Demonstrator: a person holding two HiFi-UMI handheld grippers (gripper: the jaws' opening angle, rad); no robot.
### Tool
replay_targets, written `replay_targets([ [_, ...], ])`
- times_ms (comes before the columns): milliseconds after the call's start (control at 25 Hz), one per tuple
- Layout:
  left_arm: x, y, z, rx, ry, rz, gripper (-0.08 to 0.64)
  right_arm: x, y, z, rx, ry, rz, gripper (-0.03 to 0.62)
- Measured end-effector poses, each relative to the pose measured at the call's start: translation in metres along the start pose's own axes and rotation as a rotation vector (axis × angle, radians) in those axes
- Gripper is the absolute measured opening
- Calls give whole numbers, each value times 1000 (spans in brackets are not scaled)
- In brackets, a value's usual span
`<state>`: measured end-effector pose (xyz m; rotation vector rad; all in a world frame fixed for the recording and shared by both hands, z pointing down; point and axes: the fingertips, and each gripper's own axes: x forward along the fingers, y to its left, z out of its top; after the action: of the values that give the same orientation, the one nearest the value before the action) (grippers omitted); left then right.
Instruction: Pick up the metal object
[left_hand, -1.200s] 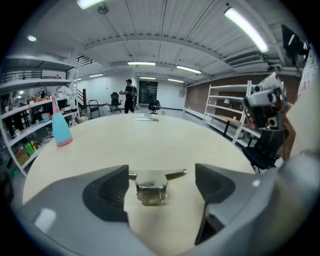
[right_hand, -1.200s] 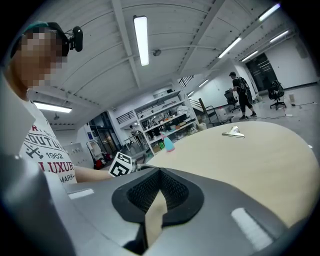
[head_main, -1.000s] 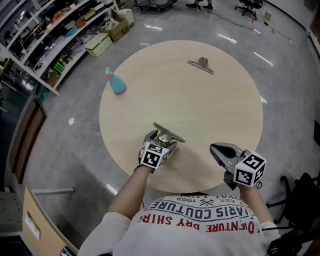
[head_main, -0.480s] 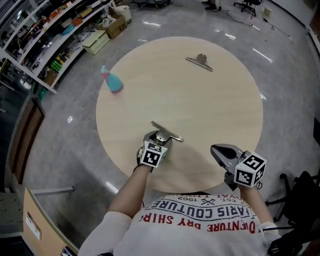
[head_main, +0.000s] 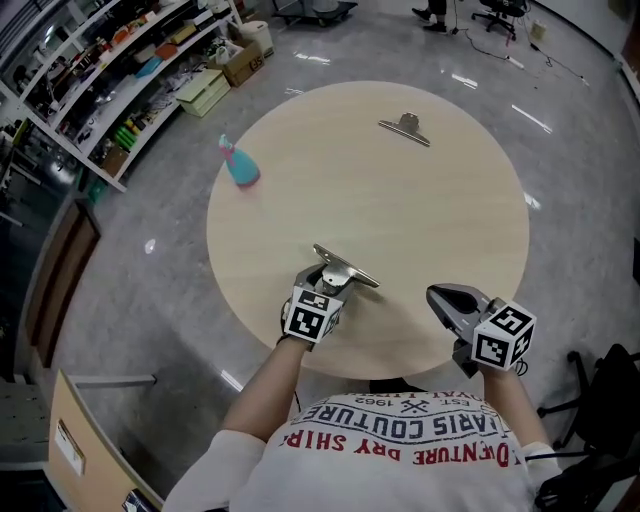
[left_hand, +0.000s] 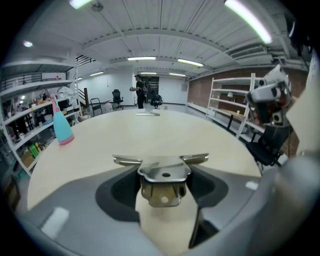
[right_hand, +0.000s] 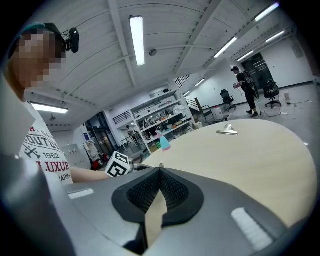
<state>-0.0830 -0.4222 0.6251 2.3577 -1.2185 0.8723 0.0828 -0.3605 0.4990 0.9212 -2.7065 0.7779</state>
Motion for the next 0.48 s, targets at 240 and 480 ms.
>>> replay_targets([
  [240,-105,-46,69,60,-184,-96,282,-11,31,13,-57,-39,2,2],
  [480,-190,-84,99,112,-325,-130,282,-24,63,22,-104,-88,18,2],
])
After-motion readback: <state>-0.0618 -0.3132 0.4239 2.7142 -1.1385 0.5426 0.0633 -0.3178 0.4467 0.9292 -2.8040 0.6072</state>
